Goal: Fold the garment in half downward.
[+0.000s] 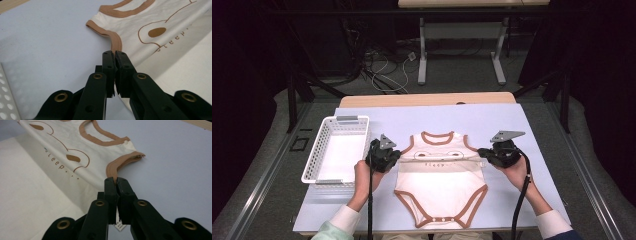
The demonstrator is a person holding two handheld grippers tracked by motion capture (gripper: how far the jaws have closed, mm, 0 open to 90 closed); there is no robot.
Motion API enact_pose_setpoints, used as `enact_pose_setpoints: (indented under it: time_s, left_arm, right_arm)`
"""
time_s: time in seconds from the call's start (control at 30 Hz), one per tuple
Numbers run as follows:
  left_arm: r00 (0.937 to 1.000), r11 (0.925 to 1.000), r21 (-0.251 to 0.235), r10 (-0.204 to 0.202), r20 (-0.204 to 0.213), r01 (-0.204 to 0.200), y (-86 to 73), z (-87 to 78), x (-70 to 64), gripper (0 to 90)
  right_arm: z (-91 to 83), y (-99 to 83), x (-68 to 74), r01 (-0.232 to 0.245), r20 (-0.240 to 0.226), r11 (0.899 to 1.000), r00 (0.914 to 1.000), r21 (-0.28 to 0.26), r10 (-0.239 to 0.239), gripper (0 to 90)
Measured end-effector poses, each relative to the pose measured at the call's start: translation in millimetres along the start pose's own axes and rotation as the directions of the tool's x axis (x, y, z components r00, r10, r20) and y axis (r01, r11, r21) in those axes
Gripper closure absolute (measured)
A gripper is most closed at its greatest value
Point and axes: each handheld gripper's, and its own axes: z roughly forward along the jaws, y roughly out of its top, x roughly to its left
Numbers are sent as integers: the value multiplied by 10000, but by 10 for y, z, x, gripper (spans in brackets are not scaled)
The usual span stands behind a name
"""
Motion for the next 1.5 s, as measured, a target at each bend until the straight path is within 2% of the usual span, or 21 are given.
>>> enact_pose_setpoints:
  time_s: [0.23,0.37,0.53,0.57,0.6,0.7,0.8,0.83,0.9,0.97,1.03,1.13,1.17,1.23,1.27,1.33,1.4,1.5]
  left_arm:
    - [9996,9983,539,224,195,-234,-117,45,-56,865]
    - [9987,9944,972,388,322,-418,-176,89,-91,864]
    - [9980,9903,1295,456,434,-509,-231,125,-130,857]
    - [9981,9906,1278,442,425,-493,-238,126,-131,855]
    - [9981,9901,1316,435,426,-488,-244,126,-130,851]
    - [9982,9879,1479,409,428,-468,-272,140,-125,821]
    - [9986,9872,1528,421,320,-465,-284,140,-112,750]
    - [9986,9860,1588,474,226,-504,-277,132,-108,719]
    - [9990,9861,1602,436,7,-432,-273,131,-111,587]
    - [9992,9860,1619,392,100,-403,-266,117,-86,477]
    - [9996,9900,1388,230,135,-246,-260,96,-69,389]
    - [9994,9934,1132,151,319,-187,-241,58,-60,317]
    - [9992,9942,1058,177,359,-214,-235,49,-59,302]
    - [9990,9960,871,175,412,-211,-227,42,-62,259]
    - [9989,9956,907,189,440,-228,-221,40,-59,247]
    - [9989,9957,895,206,424,-244,-221,47,-61,165]
    - [9986,9962,837,196,488,-237,-220,69,-64,151]
    - [9989,9946,1008,224,409,-264,-205,89,-65,74]
  right_arm:
    - [32,-108,72,221,-207,9975,9996,678,-208,867]
    - [80,-212,132,322,-436,9902,9987,1361,-265,855]
    - [157,-282,137,414,-399,9841,9986,1727,-350,841]
    - [163,-287,139,330,-503,9812,9984,1900,-239,836]
    - [177,-297,135,464,-492,9802,9981,1923,-376,830]
    - [185,-302,141,464,-457,9787,9982,1999,-380,808]
    - [202,-310,160,589,-335,9781,9980,1997,-533,731]
    - [197,-307,160,643,-298,9766,9978,2054,-594,671]
    - [192,-294,147,567,-260,9774,9983,2036,-524,526]
    - [149,-276,120,431,-393,9800,9986,1945,-361,441]
    - [126,-265,100,304,-428,9842,9988,1744,-233,356]
    - [107,-245,87,-21,-523,9888,9986,1495,100,263]
    - [99,-243,79,-16,-581,9897,9983,1435,100,202]
    - [99,-235,79,0,-587,9904,9982,1380,82,169]
    - [106,-236,80,-60,-661,9930,9977,1182,139,158]
    - [107,-230,78,-20,-716,9925,9974,1225,108,152]
    - [122,-215,91,-83,-715,9928,9973,1194,169,136]
    - [135,-209,103,-93,-771,9936,9969,1129,181,120]
